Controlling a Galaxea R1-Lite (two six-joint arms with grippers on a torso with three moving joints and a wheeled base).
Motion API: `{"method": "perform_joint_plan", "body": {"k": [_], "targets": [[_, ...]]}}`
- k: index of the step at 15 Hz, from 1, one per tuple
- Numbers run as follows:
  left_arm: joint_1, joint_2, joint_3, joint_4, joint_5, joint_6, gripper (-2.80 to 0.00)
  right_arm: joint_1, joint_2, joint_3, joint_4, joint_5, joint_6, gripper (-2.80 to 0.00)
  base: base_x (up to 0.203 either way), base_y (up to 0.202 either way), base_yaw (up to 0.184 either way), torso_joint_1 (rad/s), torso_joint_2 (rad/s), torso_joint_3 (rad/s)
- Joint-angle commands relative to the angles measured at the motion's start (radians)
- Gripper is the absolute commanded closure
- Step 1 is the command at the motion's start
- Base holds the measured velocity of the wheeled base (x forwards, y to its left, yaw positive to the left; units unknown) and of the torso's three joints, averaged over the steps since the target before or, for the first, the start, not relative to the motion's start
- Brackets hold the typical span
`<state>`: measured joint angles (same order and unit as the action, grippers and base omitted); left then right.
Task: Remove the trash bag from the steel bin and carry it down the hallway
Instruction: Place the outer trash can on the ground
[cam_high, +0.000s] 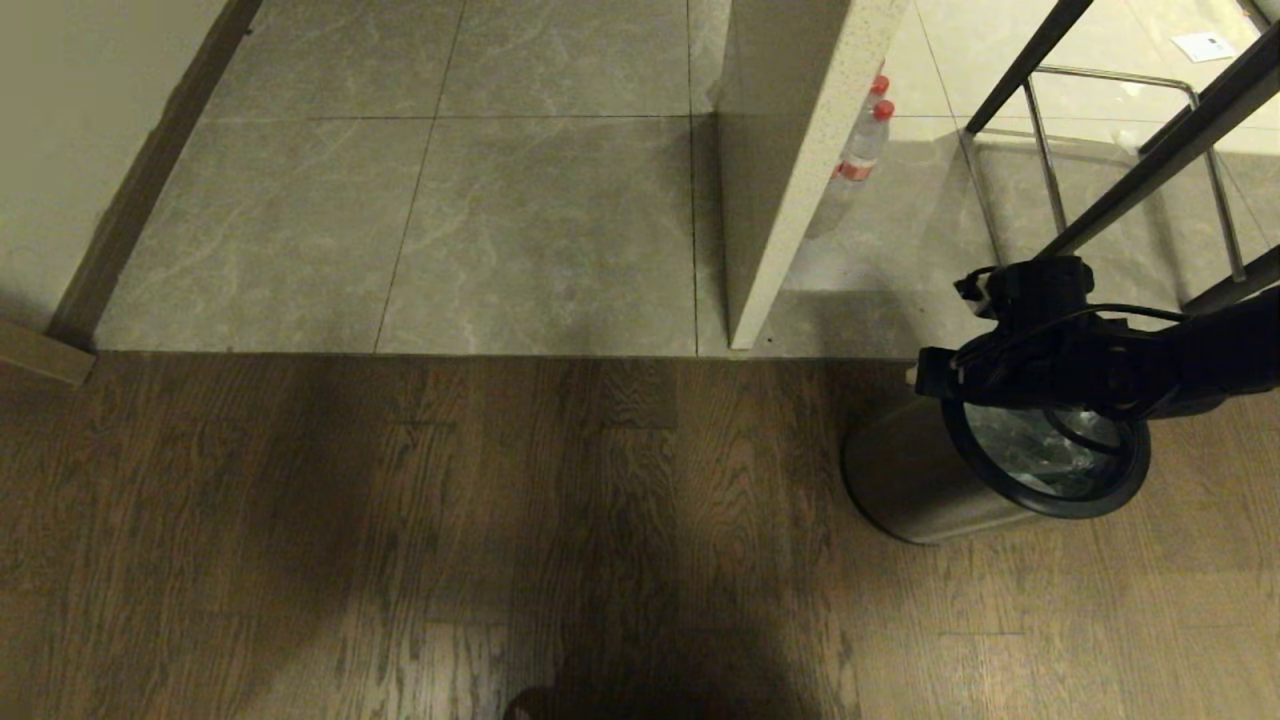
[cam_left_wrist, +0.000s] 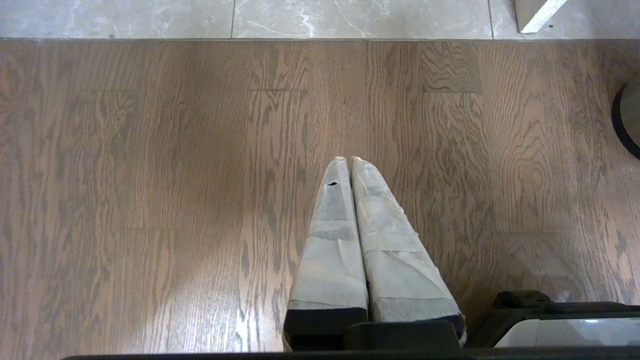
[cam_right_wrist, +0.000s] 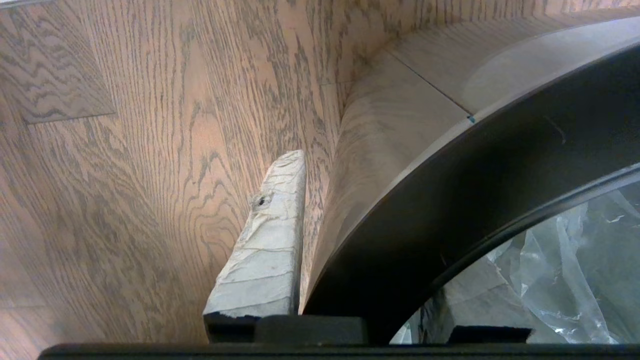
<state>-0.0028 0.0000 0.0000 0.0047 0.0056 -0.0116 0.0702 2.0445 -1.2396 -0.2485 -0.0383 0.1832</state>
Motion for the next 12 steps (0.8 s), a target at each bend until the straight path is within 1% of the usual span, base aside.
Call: {"method": "perform_joint_plan", "body": {"k": [1, 4, 5, 6, 9, 10, 11, 12], "targets": [[0.0, -0.002, 0.002, 0.0, 0.001, -0.001, 0.0, 0.0, -0.003, 0.0, -0.002, 0.0, 0.001, 0.0, 0.0, 0.0, 0.0, 0.0, 0.0, 0.0], [0.0, -0.001, 0.002, 0.0, 0.001, -0.001, 0.0, -0.001, -0.004, 0.002, 0.002, 0.0, -0.002, 0.0, 0.0, 0.0, 0.0, 0.0, 0.0, 0.0], [0.0, 0.0, 0.002, 0.0, 0.002, -0.001, 0.0, -0.005, -0.028, 0.017, 0.027, 0.002, -0.03, 0.0, 0.0, 0.0, 0.0, 0.0, 0.0, 0.0], [0.0, 0.0, 0.002, 0.0, 0.002, -0.001, 0.0, -0.009, -0.083, 0.033, 0.053, 0.003, -0.058, 0.0, 0.0, 0.0, 0.0, 0.0, 0.0, 0.0], [0.0, 0.0, 0.002, 0.0, 0.002, -0.001, 0.0, -0.022, -0.354, 0.082, 0.131, 0.008, -0.144, 0.0, 0.0, 0.0, 0.0, 0.0, 0.0, 0.0], [0.0, 0.0, 0.002, 0.0, 0.001, -0.001, 0.0, -0.026, -0.404, 0.099, 0.163, 0.008, -0.169, 0.0, 0.0, 0.0, 0.0, 0.0, 0.0, 0.0], [0.0, 0.0, 0.002, 0.0, 0.001, -0.001, 0.0, -0.028, -0.448, 0.115, 0.237, 0.007, -0.183, 0.0, 0.0, 0.0, 0.0, 0.0, 0.0, 0.0], [0.0, -0.001, 0.002, 0.0, 0.002, -0.001, 0.0, -0.03, -0.46, 0.124, 0.264, 0.006, -0.192, 0.0, 0.0, 0.0, 0.0, 0.0, 0.0, 0.0]]}}
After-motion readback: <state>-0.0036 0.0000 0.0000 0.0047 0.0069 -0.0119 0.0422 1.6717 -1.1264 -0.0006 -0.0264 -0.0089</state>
